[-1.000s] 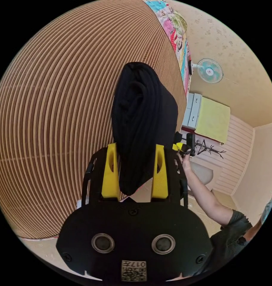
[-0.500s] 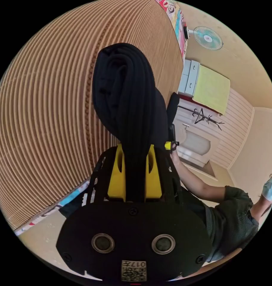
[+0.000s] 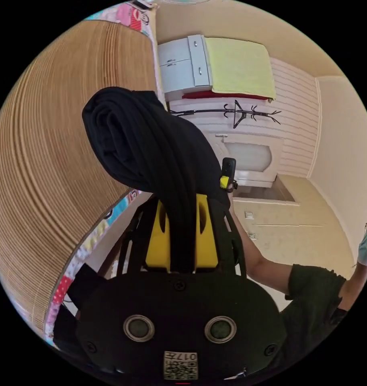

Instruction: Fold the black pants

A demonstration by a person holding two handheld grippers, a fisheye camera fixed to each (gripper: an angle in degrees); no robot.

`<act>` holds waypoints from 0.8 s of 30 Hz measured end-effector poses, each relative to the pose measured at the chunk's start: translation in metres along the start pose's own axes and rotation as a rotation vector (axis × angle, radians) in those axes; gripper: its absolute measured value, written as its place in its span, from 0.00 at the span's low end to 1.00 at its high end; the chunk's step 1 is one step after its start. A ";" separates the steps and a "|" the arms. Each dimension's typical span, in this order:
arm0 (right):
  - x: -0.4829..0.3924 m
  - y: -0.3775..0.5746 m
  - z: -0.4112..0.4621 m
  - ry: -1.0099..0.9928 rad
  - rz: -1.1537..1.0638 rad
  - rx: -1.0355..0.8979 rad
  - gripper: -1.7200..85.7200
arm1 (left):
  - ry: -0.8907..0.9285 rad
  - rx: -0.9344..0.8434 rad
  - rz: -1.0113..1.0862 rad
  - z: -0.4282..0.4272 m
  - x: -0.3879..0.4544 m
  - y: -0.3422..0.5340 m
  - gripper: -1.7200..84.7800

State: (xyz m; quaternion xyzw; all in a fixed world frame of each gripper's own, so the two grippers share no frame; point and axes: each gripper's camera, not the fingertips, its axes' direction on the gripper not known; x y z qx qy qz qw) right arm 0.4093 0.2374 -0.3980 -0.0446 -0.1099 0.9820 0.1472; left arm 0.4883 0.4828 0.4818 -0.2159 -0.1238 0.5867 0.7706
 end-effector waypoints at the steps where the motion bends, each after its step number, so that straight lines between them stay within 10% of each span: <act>1: 0.008 -0.018 -0.028 0.062 -0.001 0.013 0.16 | 0.005 0.001 0.010 0.013 0.006 -0.014 0.13; 8: 0.110 -0.012 -0.087 0.824 0.517 0.163 0.11 | -0.282 -0.103 -0.012 0.175 -0.011 -0.139 0.14; 13: 0.157 0.113 -0.006 0.492 0.527 0.370 0.04 | -0.310 -0.250 -0.218 0.174 -0.105 -0.095 0.11; 20: 0.216 0.288 0.196 0.131 0.849 0.322 0.03 | -0.791 -0.477 -0.495 -0.019 -0.242 0.104 0.02; 24: 0.225 0.268 0.255 0.096 0.839 0.269 0.02 | -0.906 -0.272 -0.879 -0.163 -0.246 0.239 0.01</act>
